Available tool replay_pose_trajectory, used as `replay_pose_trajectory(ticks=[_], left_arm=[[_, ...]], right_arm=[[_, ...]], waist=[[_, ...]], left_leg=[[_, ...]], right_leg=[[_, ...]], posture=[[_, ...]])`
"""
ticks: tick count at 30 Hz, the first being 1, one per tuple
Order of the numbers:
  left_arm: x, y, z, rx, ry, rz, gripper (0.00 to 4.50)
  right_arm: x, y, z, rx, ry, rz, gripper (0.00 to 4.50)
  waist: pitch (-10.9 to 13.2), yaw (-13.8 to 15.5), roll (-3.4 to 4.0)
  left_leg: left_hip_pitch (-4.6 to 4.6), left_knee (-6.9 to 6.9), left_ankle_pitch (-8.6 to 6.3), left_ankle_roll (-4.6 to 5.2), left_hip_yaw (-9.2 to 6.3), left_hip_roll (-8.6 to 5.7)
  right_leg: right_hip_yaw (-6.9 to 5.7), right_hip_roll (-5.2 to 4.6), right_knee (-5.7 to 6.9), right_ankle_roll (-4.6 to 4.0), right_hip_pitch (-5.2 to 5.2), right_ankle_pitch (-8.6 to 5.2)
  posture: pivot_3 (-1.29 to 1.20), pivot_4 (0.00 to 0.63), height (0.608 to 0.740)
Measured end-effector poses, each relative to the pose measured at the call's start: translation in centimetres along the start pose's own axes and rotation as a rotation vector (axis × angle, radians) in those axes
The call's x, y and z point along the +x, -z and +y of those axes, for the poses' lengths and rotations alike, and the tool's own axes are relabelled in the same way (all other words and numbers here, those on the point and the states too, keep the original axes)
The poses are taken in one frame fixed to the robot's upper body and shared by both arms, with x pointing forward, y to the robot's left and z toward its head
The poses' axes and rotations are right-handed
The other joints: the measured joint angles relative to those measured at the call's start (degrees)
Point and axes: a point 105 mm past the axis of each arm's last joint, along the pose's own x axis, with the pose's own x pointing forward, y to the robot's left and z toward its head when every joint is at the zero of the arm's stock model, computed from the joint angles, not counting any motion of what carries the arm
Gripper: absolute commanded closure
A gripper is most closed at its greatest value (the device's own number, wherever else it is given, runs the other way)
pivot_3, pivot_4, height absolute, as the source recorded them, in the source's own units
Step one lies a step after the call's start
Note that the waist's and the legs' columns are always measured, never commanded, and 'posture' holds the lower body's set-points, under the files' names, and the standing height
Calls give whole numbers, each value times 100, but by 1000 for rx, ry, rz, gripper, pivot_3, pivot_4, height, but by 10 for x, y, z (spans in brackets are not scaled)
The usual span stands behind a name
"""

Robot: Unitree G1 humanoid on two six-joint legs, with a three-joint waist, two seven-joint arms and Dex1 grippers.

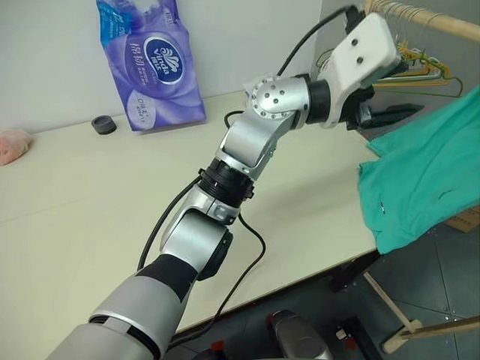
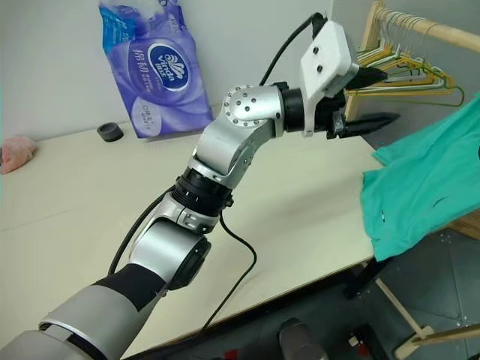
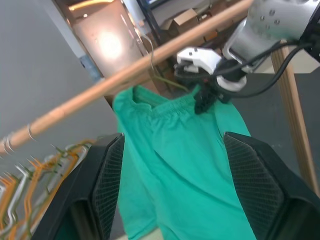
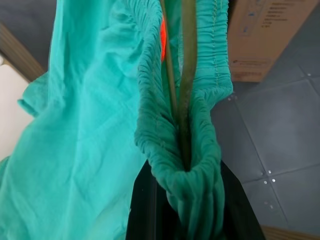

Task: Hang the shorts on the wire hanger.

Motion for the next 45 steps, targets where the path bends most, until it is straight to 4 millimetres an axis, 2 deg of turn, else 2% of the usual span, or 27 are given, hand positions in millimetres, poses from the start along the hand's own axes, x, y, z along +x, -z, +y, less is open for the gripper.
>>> replay_pose_trajectory(ticks=[4,10,22,23,24,30,35,39,41,45], left_arm=[[1,3,0,-12,0,5,1180],[2,3,-4,-35,29,1,1180],[5,2,-15,-134,106,-12,1180],[6,2,-15,-138,107,-9,1151],[6,2,-15,-139,109,-9,1151],[7,1,-17,-134,111,-10,1151],[7,-2,-18,-121,116,-15,1151],[7,-3,-18,-117,124,-16,1151],[7,-3,-19,-116,130,-16,1151],[7,-2,-20,-114,135,-13,1151]], right_arm=[[6,12,-7,-25,20,66,4500],[8,23,-2,-28,-23,132,4500],[8,23,1,-19,-52,118,4500],[8,23,2,-14,-58,116,3848],[8,23,3,-14,-62,117,3717],[4,18,6,31,-80,89,1744],[-9,-7,0,111,-25,-20,27],[-22,-26,0,189,15,-113,27],[-29,-36,6,209,25,-168,27],[-48,-54,22,136,38,-311,27]], waist=[[4,17,4],[6,15,12],[5,16,14],[5,16,15],[5,16,14],[5,17,16],[7,18,19],[6,13,20],[4,11,23],[-4,27,39]], left_leg=[[0,1,1,-1,2,4],[3,1,1,-3,5,11],[6,2,1,-4,9,11],[6,2,1,-4,9,11],[7,1,1,-4,10,11],[10,1,1,-4,16,10],[14,-1,-1,-4,21,7],[16,-1,-2,-5,24,7],[17,-1,-2,-5,25,6],[16,-3,-2,-5,21,6]], right_leg=[[3,0,2,2,0,0],[25,1,3,7,0,-1],[33,0,4,11,0,-3],[34,1,5,11,0,-2],[36,1,5,11,0,-2],[46,0,6,13,0,-3],[57,1,7,17,0,-5],[64,3,8,19,-2,-5],[67,3,9,19,-3,-5],[68,4,9,22,-4,-5]], posture=[[-352,100,740],[-354,100,740],[-360,93,740],[-360,93,740],[-361,93,740],[-357,93,740],[-359,92,740],[-365,89,740],[-365,87,740],[-358,85,740]])
